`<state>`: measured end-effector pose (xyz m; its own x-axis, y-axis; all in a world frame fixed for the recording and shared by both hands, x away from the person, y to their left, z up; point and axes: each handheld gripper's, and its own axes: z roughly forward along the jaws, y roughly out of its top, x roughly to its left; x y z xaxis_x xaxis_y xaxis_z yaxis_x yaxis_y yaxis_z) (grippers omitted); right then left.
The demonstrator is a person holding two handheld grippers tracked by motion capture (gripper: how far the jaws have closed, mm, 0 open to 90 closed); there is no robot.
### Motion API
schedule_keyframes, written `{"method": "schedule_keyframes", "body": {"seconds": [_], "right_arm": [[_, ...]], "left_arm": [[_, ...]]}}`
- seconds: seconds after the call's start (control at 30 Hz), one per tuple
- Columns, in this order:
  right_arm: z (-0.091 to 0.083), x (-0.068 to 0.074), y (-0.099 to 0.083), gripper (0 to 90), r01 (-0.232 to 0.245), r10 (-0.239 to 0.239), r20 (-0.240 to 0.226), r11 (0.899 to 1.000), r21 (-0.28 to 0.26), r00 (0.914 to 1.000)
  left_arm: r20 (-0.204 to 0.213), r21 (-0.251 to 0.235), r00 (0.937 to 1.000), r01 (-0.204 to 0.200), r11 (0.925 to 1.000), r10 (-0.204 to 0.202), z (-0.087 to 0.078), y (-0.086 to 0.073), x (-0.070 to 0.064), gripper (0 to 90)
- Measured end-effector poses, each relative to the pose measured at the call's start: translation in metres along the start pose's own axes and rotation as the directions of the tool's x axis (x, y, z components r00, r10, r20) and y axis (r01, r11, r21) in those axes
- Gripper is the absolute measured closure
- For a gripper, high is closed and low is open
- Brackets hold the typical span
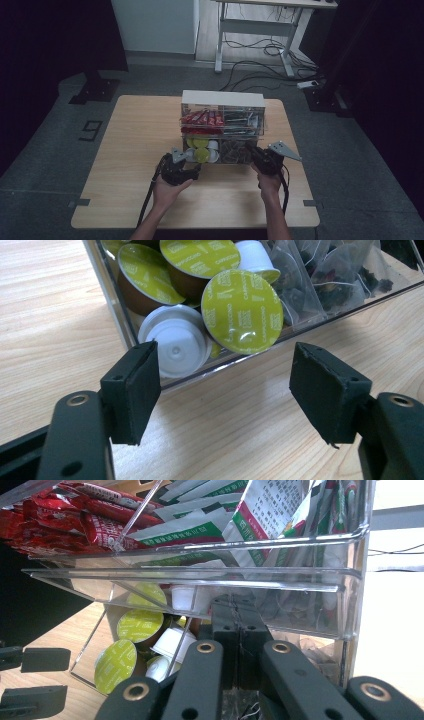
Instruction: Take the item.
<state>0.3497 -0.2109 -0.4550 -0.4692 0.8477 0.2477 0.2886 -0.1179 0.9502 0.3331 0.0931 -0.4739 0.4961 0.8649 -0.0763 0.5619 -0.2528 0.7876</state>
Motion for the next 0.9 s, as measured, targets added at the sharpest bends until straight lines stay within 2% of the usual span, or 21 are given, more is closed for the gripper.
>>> {"method": "schedule_keyframes", "body": {"seconds": [0.9], "right_arm": [[-0.001,-0.002,0.000,89.0,-0.005,0.005,0.002,1.000,-0.003,1.0000]], "left_arm": [[-0.029,-0.014,0.9995,-0.014,0.9998,0.014,0.030,0.021,-0.016,28.8]]}}
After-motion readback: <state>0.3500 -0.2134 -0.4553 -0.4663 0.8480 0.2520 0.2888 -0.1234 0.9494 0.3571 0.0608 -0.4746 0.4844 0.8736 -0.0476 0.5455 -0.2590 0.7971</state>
